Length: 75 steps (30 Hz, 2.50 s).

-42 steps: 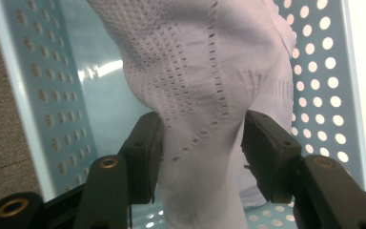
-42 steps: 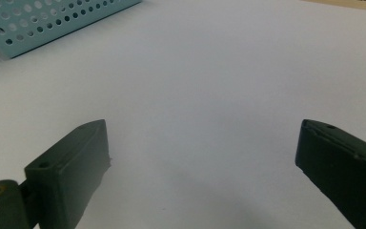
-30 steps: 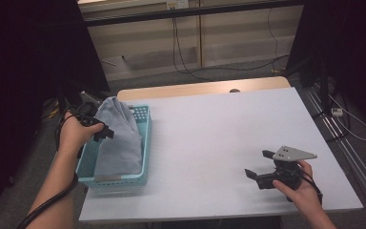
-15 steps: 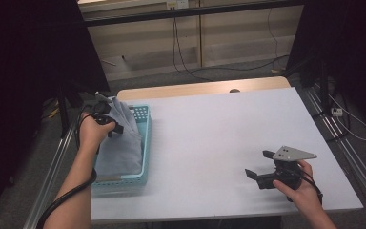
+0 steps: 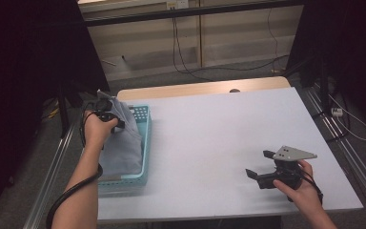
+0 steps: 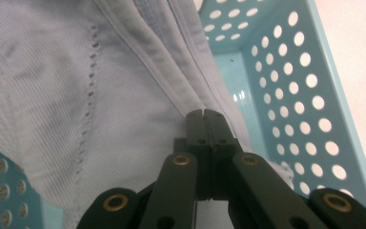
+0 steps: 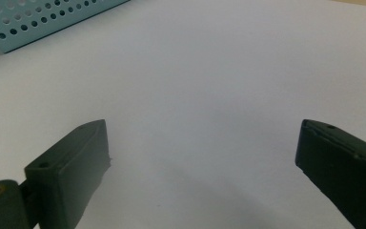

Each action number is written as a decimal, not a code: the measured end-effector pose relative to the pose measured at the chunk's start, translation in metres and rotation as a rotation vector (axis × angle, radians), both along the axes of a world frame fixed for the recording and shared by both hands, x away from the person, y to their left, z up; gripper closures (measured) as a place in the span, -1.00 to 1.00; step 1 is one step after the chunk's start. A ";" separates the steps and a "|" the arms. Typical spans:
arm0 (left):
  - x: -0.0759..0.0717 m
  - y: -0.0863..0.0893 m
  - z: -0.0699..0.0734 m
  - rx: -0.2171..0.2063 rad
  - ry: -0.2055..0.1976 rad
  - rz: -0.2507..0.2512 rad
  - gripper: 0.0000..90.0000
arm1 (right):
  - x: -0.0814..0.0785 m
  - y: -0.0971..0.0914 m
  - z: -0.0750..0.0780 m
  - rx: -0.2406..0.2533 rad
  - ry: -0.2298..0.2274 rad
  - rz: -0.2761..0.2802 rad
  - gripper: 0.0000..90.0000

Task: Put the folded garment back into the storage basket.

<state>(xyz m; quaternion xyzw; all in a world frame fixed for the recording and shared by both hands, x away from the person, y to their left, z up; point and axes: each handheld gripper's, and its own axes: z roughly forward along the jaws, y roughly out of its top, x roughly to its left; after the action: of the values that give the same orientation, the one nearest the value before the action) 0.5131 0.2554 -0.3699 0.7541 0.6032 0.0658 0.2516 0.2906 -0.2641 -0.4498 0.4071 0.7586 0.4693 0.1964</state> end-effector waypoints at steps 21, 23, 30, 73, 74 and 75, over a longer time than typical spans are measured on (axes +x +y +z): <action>0.007 -0.008 -0.012 0.016 -0.032 -0.009 1.00 | 0.001 0.000 0.000 0.001 0.001 0.002 -0.91; 0.007 -0.008 -0.013 0.018 -0.032 -0.015 1.00 | 0.001 0.001 -0.001 0.001 0.003 0.006 -0.91; 0.009 -0.010 -0.024 0.016 -0.030 -0.012 1.00 | 0.001 0.001 -0.001 0.001 0.004 0.005 -0.91; 0.012 0.010 -0.013 0.016 -0.076 0.012 1.00 | 0.003 0.008 -0.002 -0.002 0.008 0.023 -0.91; 0.013 0.010 -0.013 0.016 -0.078 0.018 1.00 | 0.003 0.009 -0.001 0.000 0.007 0.024 -0.91; 0.015 0.010 -0.014 0.019 -0.087 0.018 1.00 | 0.003 0.009 -0.001 -0.001 0.006 0.026 -0.91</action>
<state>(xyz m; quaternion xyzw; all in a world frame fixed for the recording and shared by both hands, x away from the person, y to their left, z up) 0.5279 0.2654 -0.3836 0.7474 0.5976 0.1065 0.2701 0.2937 -0.2553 -0.4511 0.3988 0.7645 0.4702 0.1881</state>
